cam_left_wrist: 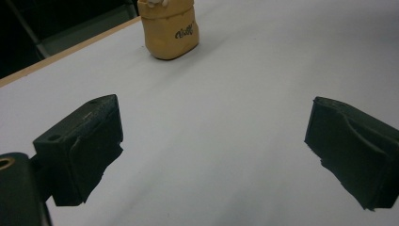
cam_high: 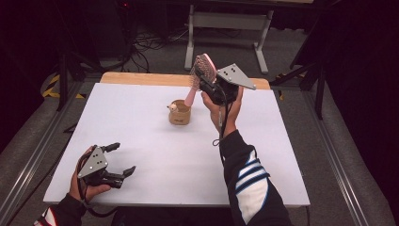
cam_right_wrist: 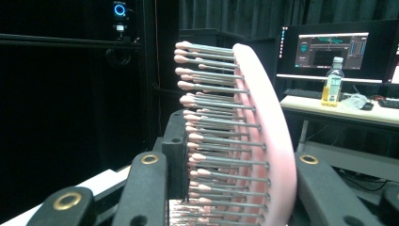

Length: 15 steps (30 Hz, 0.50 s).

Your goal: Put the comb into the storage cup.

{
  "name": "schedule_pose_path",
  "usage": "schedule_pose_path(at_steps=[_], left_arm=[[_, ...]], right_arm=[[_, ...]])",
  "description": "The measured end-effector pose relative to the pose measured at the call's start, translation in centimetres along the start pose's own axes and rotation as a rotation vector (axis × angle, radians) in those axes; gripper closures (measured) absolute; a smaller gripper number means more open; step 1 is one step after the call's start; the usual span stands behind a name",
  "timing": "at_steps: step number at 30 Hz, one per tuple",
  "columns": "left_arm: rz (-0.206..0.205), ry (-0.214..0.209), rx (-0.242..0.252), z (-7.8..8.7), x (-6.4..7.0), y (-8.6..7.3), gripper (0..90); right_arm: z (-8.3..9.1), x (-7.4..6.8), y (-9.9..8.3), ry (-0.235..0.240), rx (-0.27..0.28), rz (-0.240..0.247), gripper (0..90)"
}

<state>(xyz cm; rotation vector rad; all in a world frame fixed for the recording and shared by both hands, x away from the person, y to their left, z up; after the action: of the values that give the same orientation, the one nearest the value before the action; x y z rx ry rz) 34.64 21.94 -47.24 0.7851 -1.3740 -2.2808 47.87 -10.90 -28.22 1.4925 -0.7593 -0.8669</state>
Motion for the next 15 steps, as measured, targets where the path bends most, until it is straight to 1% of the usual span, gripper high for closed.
schedule_pose_path(at_steps=[2, 3, 4, 5, 8, 9, 10, 15], left_arm=[[0.003, -0.002, 0.001, 0.0, 0.0, 0.0, 5.7], [0.001, -0.005, 0.003, 0.0, 0.0, 0.0, 5.7], [-0.005, -0.007, 0.000, 0.0, 0.1, 0.0, 5.7], [-0.006, -0.009, -0.001, 0.0, 0.1, 0.0, 5.7], [-0.004, -0.010, -0.001, -0.1, 0.2, 0.0, 5.6], [-0.002, -0.012, 0.000, -0.1, 0.1, 0.0, 5.6], [-0.003, -0.013, -0.001, -0.1, 0.1, 0.0, 5.6], [-0.001, -0.012, 0.000, -0.1, 0.0, 0.0, 5.6]], right_arm=[[-0.4, 0.0, -0.3, -0.001, -0.012, 0.019, 63.6], [-0.5, -0.1, -0.5, -0.002, -0.013, 0.007, 63.6], [-0.9, -0.1, -0.7, -0.006, -0.019, 0.014, 63.6], [-1.1, -0.2, -0.8, -0.008, -0.017, 0.000, 63.6], [-1.5, -0.1, -1.2, -0.006, -0.022, 0.001, 63.6], [-1.6, -0.3, -1.3, -0.007, -0.020, -0.016, 63.6], [-1.7, -0.2, -1.4, -0.009, -0.026, -0.001, 63.6], [-2.4, 0.0, -2.2, -0.021, -0.039, -0.013, 63.6]])
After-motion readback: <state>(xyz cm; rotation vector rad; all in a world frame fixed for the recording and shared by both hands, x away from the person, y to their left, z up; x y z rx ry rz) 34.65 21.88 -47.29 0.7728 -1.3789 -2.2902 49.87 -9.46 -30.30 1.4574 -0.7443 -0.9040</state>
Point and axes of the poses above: each handheld gripper's, and its own axes: z roughly backward along the jaws, y roughly out of its top, x roughly to its right, the point moved 3 cm from there along -z, roughly forward along the jaws, and after that the axes turned 8 degrees about -z, right-handed, at the moved point
